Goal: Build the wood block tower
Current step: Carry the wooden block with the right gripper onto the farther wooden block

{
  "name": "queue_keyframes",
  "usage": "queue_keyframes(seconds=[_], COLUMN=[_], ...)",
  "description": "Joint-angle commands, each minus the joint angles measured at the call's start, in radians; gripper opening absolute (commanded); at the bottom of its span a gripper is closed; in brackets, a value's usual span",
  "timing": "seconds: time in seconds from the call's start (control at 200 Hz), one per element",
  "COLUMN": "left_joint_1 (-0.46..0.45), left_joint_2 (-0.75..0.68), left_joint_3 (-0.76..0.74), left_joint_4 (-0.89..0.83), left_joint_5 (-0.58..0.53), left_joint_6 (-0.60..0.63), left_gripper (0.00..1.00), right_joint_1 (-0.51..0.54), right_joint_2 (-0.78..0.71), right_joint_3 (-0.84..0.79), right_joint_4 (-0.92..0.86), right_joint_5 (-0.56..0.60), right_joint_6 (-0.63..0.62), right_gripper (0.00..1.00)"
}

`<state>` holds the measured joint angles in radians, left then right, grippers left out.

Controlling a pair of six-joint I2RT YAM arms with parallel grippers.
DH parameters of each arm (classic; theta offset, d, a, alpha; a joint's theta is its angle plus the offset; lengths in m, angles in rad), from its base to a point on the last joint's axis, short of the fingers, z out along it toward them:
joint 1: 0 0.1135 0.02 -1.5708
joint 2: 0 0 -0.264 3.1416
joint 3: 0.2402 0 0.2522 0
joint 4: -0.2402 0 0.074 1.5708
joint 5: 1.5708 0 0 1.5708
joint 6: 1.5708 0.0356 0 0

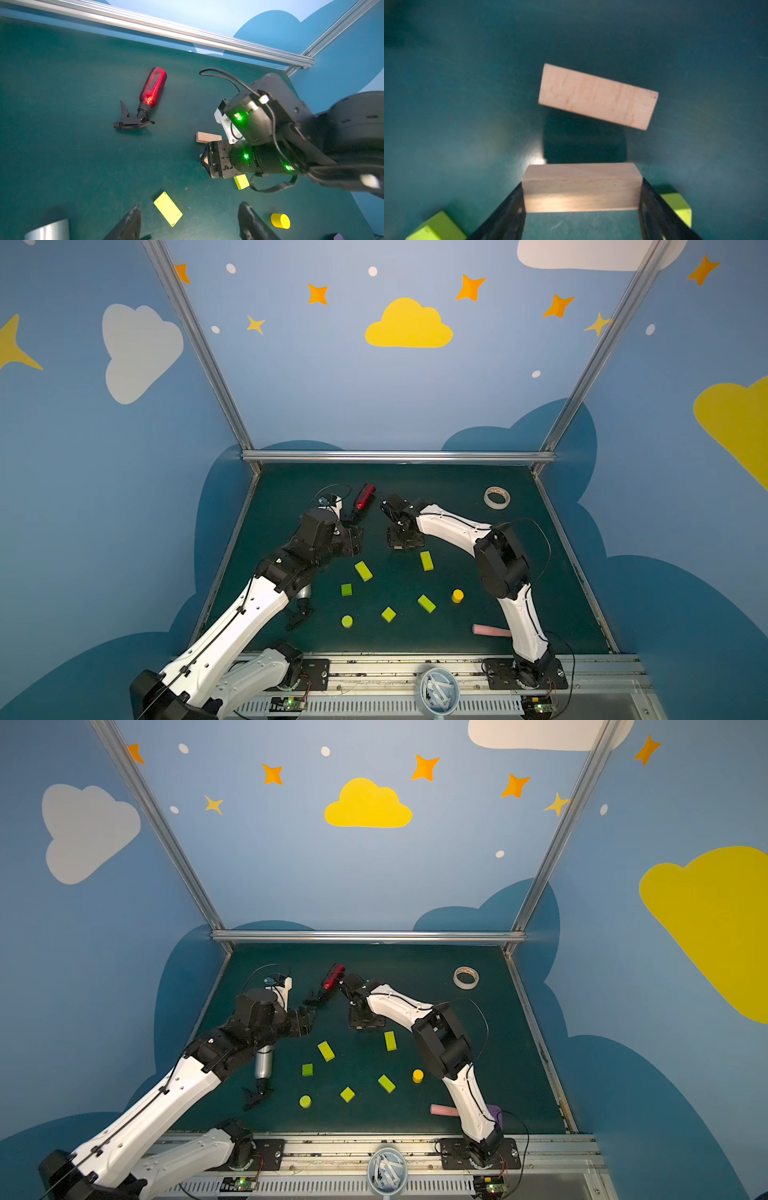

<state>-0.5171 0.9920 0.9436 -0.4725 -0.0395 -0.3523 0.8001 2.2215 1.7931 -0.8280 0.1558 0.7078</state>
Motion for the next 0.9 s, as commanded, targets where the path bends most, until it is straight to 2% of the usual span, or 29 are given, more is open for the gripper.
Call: queue_keyframes(seconds=[0.0,0.39,0.896], left_joint_1=[0.005,0.005,0.006], left_joint_2=[-0.017,-0.024,-0.039], left_joint_3=[-0.011,-0.009,-0.022], left_joint_4=[-0.007,-0.023,-0.030], left_joint_5=[-0.017,-0.028,-0.043], left_joint_6=[0.004,0.024,0.024], left_gripper=[0.73,0.74,0.74], right_joint_1=[-0.007,-0.039,-0.046], right_joint_2=[0.042,0.097,0.145], right_joint_3=[0.045,0.074,0.140], right_joint_4=[-0.017,-0.027,-0.076], right_joint_5=[0.014,0.038,0.076], right_joint_6=[0.035,0.068,0.066], right_gripper=[0.58,0.54,0.55])
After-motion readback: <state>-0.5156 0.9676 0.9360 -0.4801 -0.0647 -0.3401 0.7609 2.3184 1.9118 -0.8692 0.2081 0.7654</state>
